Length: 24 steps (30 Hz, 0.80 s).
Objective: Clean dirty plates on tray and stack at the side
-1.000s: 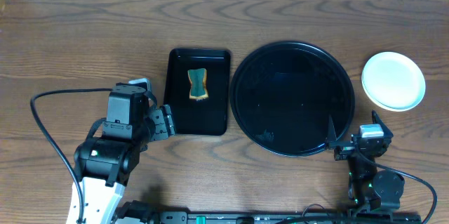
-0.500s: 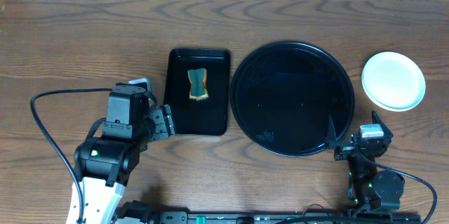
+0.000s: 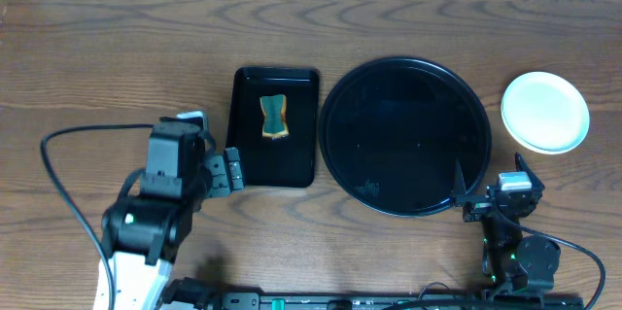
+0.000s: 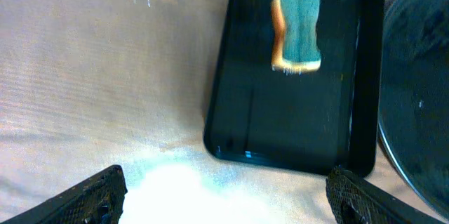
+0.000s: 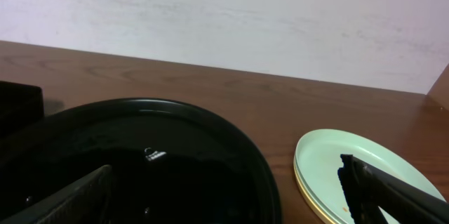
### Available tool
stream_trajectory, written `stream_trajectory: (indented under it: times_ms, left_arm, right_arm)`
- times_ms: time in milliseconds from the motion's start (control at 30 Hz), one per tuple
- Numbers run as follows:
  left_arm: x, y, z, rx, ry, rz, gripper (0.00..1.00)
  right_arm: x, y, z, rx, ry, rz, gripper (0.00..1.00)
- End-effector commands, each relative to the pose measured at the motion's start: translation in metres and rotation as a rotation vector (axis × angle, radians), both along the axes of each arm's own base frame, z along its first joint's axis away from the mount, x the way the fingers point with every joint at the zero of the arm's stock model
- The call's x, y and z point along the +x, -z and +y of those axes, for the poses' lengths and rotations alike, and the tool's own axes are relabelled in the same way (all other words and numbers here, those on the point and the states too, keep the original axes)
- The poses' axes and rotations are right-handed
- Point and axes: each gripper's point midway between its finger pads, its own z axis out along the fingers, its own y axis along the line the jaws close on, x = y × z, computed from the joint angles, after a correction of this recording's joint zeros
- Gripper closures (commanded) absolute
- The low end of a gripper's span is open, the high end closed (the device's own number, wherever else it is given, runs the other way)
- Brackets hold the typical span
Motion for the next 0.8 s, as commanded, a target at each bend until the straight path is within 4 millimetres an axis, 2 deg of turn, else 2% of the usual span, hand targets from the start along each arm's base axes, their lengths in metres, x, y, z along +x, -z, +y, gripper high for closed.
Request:
stream_trajectory:
  times_ms: [0,333,633,700,767]
  left_arm:
    - [-0.006,0.005,0.012,0.048,-0.006,-0.079,0.08]
    - [-0.005,0.030,0.028,-0.003,-0.086,-0.519,0.08]
    - [0.003,0.003,0.041,-0.003,-0.140,-0.903,0.08]
    - [0.002,0.001,0.040,0.051,-0.107,-0.908,0.08]
    - [0.002,0.011,0.039,0.087,-0.080,-0.866,0.08]
  right_arm:
    - [0.000,0.000,0.006,-0.006,-0.025,-0.002,0.01]
    - [0.000,0.000,0.006,-0.006,-0.025,-0.002,0.01]
    - [0.000,0.000,0.006,-0.005,-0.025,-0.002,0.01]
    - [0.000,0.000,0.006,-0.006,-0.025,-0.002,0.01]
    - [0.000,0.000,0.006,-0.006,-0.025,-0.002,0.01]
